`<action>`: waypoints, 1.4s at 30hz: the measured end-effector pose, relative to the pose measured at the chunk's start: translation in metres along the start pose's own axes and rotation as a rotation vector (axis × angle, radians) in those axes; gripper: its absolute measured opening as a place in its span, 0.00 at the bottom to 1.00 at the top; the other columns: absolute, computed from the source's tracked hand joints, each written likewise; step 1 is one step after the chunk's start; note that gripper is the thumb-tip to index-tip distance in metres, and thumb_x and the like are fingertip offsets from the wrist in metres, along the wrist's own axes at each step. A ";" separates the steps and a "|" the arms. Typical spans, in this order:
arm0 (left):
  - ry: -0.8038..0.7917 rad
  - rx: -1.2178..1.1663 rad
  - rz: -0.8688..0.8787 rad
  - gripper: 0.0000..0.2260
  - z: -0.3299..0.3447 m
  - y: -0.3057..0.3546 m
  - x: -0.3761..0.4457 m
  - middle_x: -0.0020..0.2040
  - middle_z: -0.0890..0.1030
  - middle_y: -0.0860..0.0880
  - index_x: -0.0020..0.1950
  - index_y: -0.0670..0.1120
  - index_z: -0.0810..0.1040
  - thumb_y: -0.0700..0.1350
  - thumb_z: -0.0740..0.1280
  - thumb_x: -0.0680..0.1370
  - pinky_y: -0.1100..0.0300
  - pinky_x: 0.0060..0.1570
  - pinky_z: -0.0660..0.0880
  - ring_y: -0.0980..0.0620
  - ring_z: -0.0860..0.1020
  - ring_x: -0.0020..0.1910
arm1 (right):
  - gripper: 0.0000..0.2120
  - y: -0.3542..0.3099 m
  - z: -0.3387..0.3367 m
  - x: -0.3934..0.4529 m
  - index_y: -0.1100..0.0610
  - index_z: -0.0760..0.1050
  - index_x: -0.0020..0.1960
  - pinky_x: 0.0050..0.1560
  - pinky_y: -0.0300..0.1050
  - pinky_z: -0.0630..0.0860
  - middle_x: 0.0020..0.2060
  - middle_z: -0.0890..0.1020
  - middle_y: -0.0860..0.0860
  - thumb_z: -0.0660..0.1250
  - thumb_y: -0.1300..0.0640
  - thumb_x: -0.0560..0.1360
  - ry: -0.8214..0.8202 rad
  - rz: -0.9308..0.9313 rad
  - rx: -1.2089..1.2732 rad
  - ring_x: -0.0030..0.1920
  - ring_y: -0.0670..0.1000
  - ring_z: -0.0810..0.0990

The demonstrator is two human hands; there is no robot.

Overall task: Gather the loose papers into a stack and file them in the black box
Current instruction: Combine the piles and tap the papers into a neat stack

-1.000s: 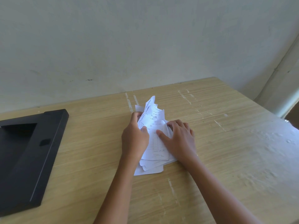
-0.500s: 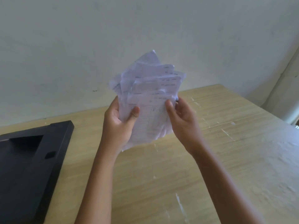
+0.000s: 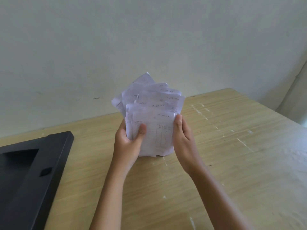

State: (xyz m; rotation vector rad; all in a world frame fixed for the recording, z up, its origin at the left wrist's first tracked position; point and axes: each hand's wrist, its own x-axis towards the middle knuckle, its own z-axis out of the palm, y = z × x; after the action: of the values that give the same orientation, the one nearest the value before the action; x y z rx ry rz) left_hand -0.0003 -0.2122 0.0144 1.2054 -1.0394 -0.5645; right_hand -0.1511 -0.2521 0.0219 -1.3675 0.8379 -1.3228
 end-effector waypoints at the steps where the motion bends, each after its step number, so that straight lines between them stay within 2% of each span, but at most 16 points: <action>1: -0.009 0.002 -0.015 0.10 0.000 -0.003 -0.001 0.51 0.87 0.59 0.58 0.57 0.80 0.55 0.72 0.77 0.69 0.44 0.78 0.61 0.84 0.51 | 0.21 0.002 0.000 0.000 0.58 0.78 0.57 0.53 0.51 0.80 0.52 0.84 0.55 0.51 0.48 0.86 -0.010 0.019 0.011 0.54 0.54 0.83; 3: -0.017 -0.003 -0.037 0.11 0.001 -0.007 -0.003 0.51 0.86 0.60 0.58 0.57 0.80 0.56 0.71 0.77 0.71 0.43 0.77 0.62 0.84 0.51 | 0.22 0.006 0.000 0.000 0.62 0.78 0.56 0.51 0.54 0.79 0.51 0.83 0.61 0.51 0.48 0.86 -0.019 0.038 0.002 0.51 0.58 0.83; 4: -0.014 -0.011 -0.042 0.12 0.002 -0.009 -0.004 0.52 0.86 0.60 0.59 0.58 0.80 0.57 0.71 0.77 0.71 0.44 0.77 0.63 0.84 0.51 | 0.22 0.007 0.000 -0.001 0.63 0.78 0.55 0.49 0.52 0.79 0.50 0.83 0.61 0.51 0.48 0.86 -0.017 0.034 -0.004 0.48 0.55 0.82; 6: 0.011 -0.023 -0.019 0.13 0.003 -0.012 -0.005 0.55 0.85 0.59 0.62 0.58 0.78 0.54 0.71 0.78 0.70 0.47 0.78 0.61 0.83 0.54 | 0.19 0.008 -0.001 -0.001 0.60 0.78 0.55 0.45 0.46 0.77 0.48 0.83 0.57 0.52 0.49 0.86 -0.016 0.018 -0.003 0.46 0.48 0.81; 8: 0.060 -0.018 0.029 0.13 0.003 -0.012 -0.004 0.58 0.84 0.58 0.64 0.60 0.77 0.53 0.71 0.79 0.69 0.50 0.78 0.60 0.83 0.56 | 0.16 0.007 -0.001 -0.001 0.56 0.78 0.58 0.45 0.42 0.78 0.48 0.85 0.51 0.54 0.50 0.86 -0.019 0.010 0.041 0.49 0.47 0.83; 11: 0.057 -0.011 0.070 0.14 0.002 -0.008 -0.001 0.59 0.84 0.58 0.63 0.62 0.78 0.55 0.72 0.78 0.67 0.53 0.78 0.59 0.82 0.58 | 0.15 0.003 -0.001 -0.001 0.57 0.80 0.54 0.45 0.46 0.79 0.46 0.86 0.55 0.58 0.50 0.85 0.034 -0.029 0.108 0.47 0.48 0.83; 16: -0.056 0.092 0.066 0.07 -0.004 0.002 0.004 0.51 0.86 0.60 0.53 0.65 0.81 0.54 0.72 0.77 0.68 0.44 0.77 0.60 0.84 0.51 | 0.12 -0.006 -0.010 0.003 0.59 0.80 0.53 0.40 0.37 0.78 0.43 0.86 0.50 0.63 0.51 0.83 0.097 -0.107 0.169 0.43 0.46 0.83; 20: -0.059 0.116 0.117 0.05 0.002 0.007 0.004 0.51 0.85 0.53 0.56 0.57 0.76 0.50 0.68 0.81 0.62 0.45 0.79 0.54 0.84 0.50 | 0.10 -0.007 -0.016 0.003 0.54 0.79 0.58 0.44 0.42 0.81 0.49 0.87 0.52 0.62 0.51 0.84 0.073 -0.090 0.172 0.48 0.50 0.86; 24: -0.024 0.016 0.112 0.08 0.018 0.009 -0.002 0.55 0.84 0.53 0.61 0.57 0.73 0.48 0.66 0.83 0.65 0.48 0.78 0.55 0.83 0.54 | 0.13 -0.010 -0.016 0.004 0.55 0.83 0.52 0.44 0.45 0.78 0.44 0.86 0.49 0.62 0.52 0.84 0.092 -0.065 0.190 0.45 0.46 0.81; 27: -0.030 -0.008 0.087 0.13 0.024 0.008 -0.005 0.59 0.83 0.55 0.66 0.55 0.73 0.48 0.68 0.82 0.62 0.54 0.79 0.56 0.82 0.59 | 0.17 -0.008 -0.015 0.003 0.56 0.84 0.53 0.48 0.55 0.77 0.49 0.86 0.56 0.59 0.49 0.85 0.042 0.015 0.192 0.47 0.49 0.81; 28: -0.033 -0.006 0.074 0.12 0.023 0.006 -0.005 0.58 0.84 0.55 0.65 0.54 0.74 0.49 0.68 0.82 0.62 0.53 0.79 0.56 0.82 0.58 | 0.17 -0.008 -0.016 0.003 0.56 0.84 0.53 0.47 0.55 0.77 0.48 0.86 0.56 0.59 0.48 0.84 0.032 0.029 0.186 0.47 0.48 0.81; 32: -0.015 0.008 0.036 0.04 0.016 0.002 -0.002 0.51 0.85 0.57 0.54 0.57 0.78 0.52 0.70 0.80 0.63 0.45 0.78 0.59 0.84 0.51 | 0.15 -0.012 -0.023 0.002 0.49 0.86 0.51 0.42 0.35 0.79 0.46 0.88 0.45 0.63 0.45 0.82 -0.001 0.032 0.167 0.45 0.41 0.85; 35: -0.030 0.063 0.039 0.02 0.012 0.002 -0.001 0.50 0.85 0.57 0.52 0.58 0.78 0.54 0.69 0.80 0.60 0.47 0.79 0.58 0.84 0.50 | 0.16 -0.013 -0.023 0.003 0.52 0.84 0.53 0.43 0.35 0.78 0.46 0.87 0.47 0.58 0.48 0.85 0.022 -0.074 0.081 0.46 0.42 0.84; 37: -0.065 0.096 0.041 0.03 0.011 0.003 -0.001 0.50 0.85 0.57 0.52 0.61 0.78 0.56 0.69 0.79 0.55 0.50 0.80 0.57 0.84 0.51 | 0.17 -0.015 -0.019 0.002 0.53 0.80 0.53 0.43 0.35 0.76 0.43 0.84 0.43 0.53 0.50 0.86 0.026 -0.138 0.024 0.43 0.41 0.81; 39: -0.100 0.112 0.054 0.06 0.008 0.007 0.000 0.52 0.85 0.58 0.56 0.63 0.77 0.57 0.69 0.79 0.52 0.52 0.81 0.57 0.84 0.53 | 0.18 -0.016 -0.015 0.000 0.54 0.78 0.60 0.47 0.35 0.76 0.47 0.83 0.40 0.50 0.50 0.87 -0.013 -0.163 -0.011 0.48 0.40 0.81; 42: -0.124 0.074 0.082 0.14 0.008 0.010 0.000 0.57 0.84 0.60 0.65 0.64 0.74 0.54 0.68 0.80 0.58 0.52 0.80 0.59 0.82 0.57 | 0.19 -0.014 -0.010 -0.002 0.53 0.73 0.71 0.62 0.49 0.77 0.61 0.82 0.45 0.49 0.51 0.87 -0.092 -0.212 -0.125 0.63 0.45 0.80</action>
State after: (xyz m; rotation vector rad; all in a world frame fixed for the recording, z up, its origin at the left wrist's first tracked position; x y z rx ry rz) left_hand -0.0091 -0.2131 0.0238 1.1980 -1.2188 -0.5458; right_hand -0.1632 -0.2488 0.0339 -1.6395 0.7393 -1.3751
